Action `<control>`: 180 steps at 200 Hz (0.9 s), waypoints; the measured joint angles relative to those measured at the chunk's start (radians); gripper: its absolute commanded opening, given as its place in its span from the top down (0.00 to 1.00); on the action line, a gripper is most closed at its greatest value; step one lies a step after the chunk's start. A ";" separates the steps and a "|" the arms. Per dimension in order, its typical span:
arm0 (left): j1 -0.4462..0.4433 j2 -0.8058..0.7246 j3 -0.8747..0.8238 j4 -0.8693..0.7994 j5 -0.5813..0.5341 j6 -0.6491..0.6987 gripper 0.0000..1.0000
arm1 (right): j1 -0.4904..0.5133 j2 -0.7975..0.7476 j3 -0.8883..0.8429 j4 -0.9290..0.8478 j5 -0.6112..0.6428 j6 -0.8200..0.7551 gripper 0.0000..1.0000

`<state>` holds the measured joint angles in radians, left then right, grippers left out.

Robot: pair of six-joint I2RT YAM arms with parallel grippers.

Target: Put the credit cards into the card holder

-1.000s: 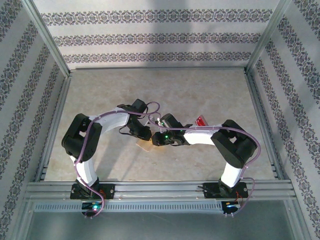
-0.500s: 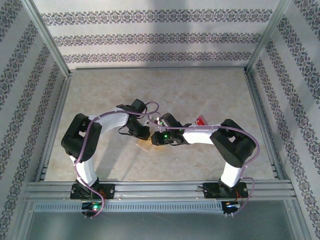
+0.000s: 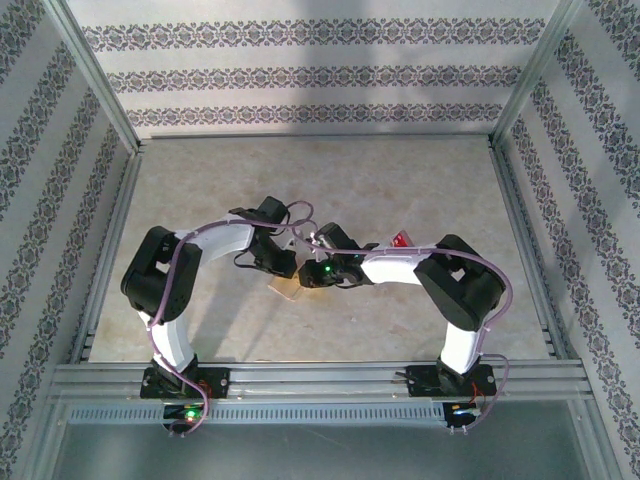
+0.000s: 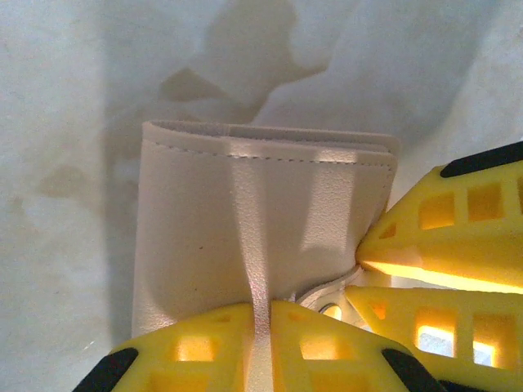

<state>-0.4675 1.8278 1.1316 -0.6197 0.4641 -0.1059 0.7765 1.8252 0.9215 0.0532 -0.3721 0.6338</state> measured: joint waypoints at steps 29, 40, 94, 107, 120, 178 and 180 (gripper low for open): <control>0.013 0.000 0.000 -0.001 0.018 -0.003 0.85 | 0.000 0.006 0.006 0.003 0.000 0.005 0.82; 0.013 0.000 0.000 -0.001 0.021 -0.003 0.85 | 0.000 0.007 0.006 0.002 0.001 0.012 0.83; 0.033 -0.012 0.038 -0.052 0.028 -0.002 0.86 | 0.012 0.020 0.008 0.046 0.020 0.015 0.83; 0.043 -0.026 0.040 -0.055 0.025 -0.002 0.89 | 0.015 0.022 0.008 0.053 0.024 0.015 0.83; 0.059 -0.028 0.040 -0.054 0.016 -0.002 0.91 | 0.018 0.022 0.008 0.053 0.029 0.015 0.83; 0.092 0.026 0.040 -0.042 -0.023 0.001 0.92 | 0.021 0.010 0.008 0.050 0.035 0.014 0.82; 0.092 0.026 0.040 -0.041 -0.023 0.001 0.92 | 0.021 0.009 0.008 0.049 0.035 0.014 0.82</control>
<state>-0.3752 1.8534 1.1717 -0.6605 0.4416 -0.1051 0.7979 1.8339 0.9295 0.1024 -0.3367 0.6483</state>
